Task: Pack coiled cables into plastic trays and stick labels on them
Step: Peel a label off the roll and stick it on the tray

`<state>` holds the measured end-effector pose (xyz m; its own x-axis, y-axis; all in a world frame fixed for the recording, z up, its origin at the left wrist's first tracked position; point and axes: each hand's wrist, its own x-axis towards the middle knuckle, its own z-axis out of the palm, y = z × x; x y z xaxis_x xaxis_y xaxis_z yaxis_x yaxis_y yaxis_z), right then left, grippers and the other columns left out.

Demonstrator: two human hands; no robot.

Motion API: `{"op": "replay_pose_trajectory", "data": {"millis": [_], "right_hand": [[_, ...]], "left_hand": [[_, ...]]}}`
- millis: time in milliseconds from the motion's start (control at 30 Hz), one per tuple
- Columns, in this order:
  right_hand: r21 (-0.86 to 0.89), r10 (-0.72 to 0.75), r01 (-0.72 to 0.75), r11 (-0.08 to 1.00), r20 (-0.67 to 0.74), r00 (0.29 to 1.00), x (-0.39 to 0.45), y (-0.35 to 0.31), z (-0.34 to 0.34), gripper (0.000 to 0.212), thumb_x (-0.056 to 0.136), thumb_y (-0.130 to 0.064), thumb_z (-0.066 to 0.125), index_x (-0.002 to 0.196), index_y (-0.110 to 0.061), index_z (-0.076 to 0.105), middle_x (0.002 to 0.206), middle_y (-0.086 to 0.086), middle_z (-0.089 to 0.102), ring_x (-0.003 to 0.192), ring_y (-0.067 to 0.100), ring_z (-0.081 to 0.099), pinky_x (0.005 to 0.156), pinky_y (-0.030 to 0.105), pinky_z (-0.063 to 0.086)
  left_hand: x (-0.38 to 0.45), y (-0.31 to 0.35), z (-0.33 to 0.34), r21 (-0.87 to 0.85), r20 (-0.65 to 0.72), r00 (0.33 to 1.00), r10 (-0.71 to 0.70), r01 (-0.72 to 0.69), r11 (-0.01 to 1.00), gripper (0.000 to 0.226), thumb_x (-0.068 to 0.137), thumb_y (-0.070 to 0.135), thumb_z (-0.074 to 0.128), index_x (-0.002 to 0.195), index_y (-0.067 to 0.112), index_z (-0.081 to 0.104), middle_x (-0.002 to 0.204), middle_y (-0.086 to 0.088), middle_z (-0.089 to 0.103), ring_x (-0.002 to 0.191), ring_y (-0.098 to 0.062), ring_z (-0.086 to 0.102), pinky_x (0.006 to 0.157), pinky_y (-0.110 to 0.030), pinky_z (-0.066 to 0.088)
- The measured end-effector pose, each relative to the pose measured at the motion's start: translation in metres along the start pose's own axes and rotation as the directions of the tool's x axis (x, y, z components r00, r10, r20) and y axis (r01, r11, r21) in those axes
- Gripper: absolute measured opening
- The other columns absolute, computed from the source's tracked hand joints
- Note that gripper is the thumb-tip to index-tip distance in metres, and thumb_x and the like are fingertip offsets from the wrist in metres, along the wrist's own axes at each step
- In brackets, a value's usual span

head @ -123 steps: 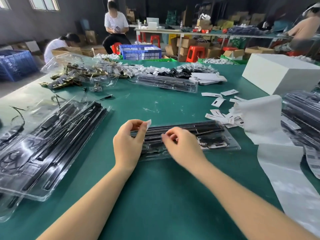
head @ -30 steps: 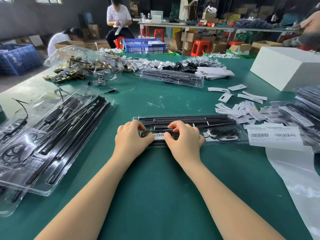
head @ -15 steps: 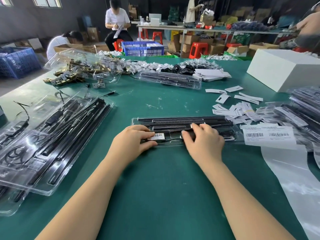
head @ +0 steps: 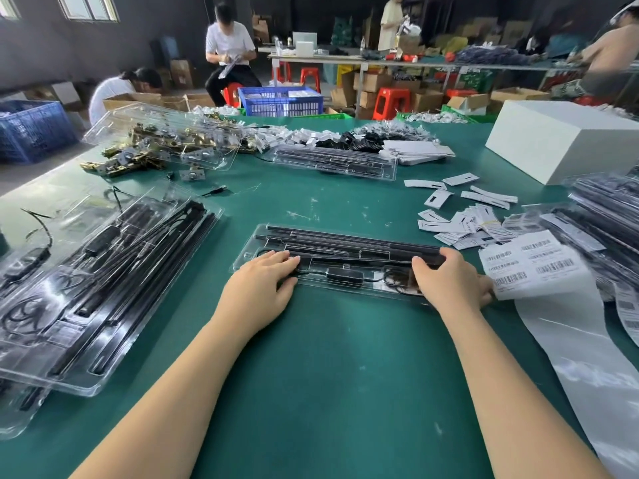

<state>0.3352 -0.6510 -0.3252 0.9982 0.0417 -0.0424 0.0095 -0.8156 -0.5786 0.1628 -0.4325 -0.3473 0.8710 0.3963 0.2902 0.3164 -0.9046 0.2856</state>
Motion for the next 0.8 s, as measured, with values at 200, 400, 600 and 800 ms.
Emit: {"op": "replay_pose_trajectory", "data": {"millis": [200, 400, 600, 800], "right_hand": [[0.390, -0.036, -0.010, 0.921, 0.110, 0.993, 0.016, 0.010, -0.019, 0.051, 0.086, -0.025, 0.064, 0.135, -0.020, 0.051, 0.132, 0.007, 0.056, 0.115, 0.028, 0.051, 0.103, 0.039, 0.037], [0.706, 0.106, -0.174, 0.686, 0.140, 0.985, 0.030, 0.028, -0.030, 0.043, 0.082, -0.010, 0.073, 0.122, -0.013, 0.057, 0.110, 0.010, 0.066, 0.082, 0.022, 0.062, 0.048, 0.026, 0.048], [0.742, 0.027, -0.478, 0.470, 0.529, 0.848, 0.020, 0.025, -0.038, 0.015, 0.081, -0.029, 0.075, 0.086, -0.017, 0.068, 0.068, 0.001, 0.067, 0.056, 0.017, 0.059, 0.052, 0.023, 0.052], [0.718, -0.211, -0.476, 0.507, 0.639, 0.740, 0.008, 0.020, -0.039, 0.028, 0.070, -0.027, 0.075, 0.092, -0.009, 0.074, 0.094, 0.014, 0.075, 0.077, 0.029, 0.073, 0.060, 0.041, 0.060]], "left_hand": [[0.004, 0.000, -0.002, -0.034, 0.010, 0.997, -0.073, 0.074, 0.997, 0.040, 0.095, 0.042, 0.053, 0.135, 0.040, 0.051, 0.147, 0.018, 0.042, 0.140, -0.003, 0.031, 0.107, -0.028, 0.032], [0.000, 0.002, 0.004, -0.163, -0.056, 0.990, -0.130, 0.119, 0.979, 0.038, 0.092, 0.036, 0.059, 0.130, 0.038, 0.057, 0.142, 0.018, 0.048, 0.138, -0.003, 0.033, 0.109, -0.027, 0.030], [0.002, -0.001, 0.006, -0.228, -0.074, 0.986, -0.146, 0.126, 0.965, 0.049, 0.095, 0.023, 0.054, 0.143, 0.025, 0.045, 0.147, 0.007, 0.045, 0.143, -0.012, 0.027, 0.114, -0.033, 0.028], [0.007, -0.002, 0.006, -0.146, -0.010, 0.988, -0.151, 0.148, 0.978, 0.056, 0.089, 0.014, 0.047, 0.144, 0.022, 0.041, 0.154, 0.006, 0.032, 0.146, -0.017, 0.017, 0.119, -0.039, 0.010]]}}
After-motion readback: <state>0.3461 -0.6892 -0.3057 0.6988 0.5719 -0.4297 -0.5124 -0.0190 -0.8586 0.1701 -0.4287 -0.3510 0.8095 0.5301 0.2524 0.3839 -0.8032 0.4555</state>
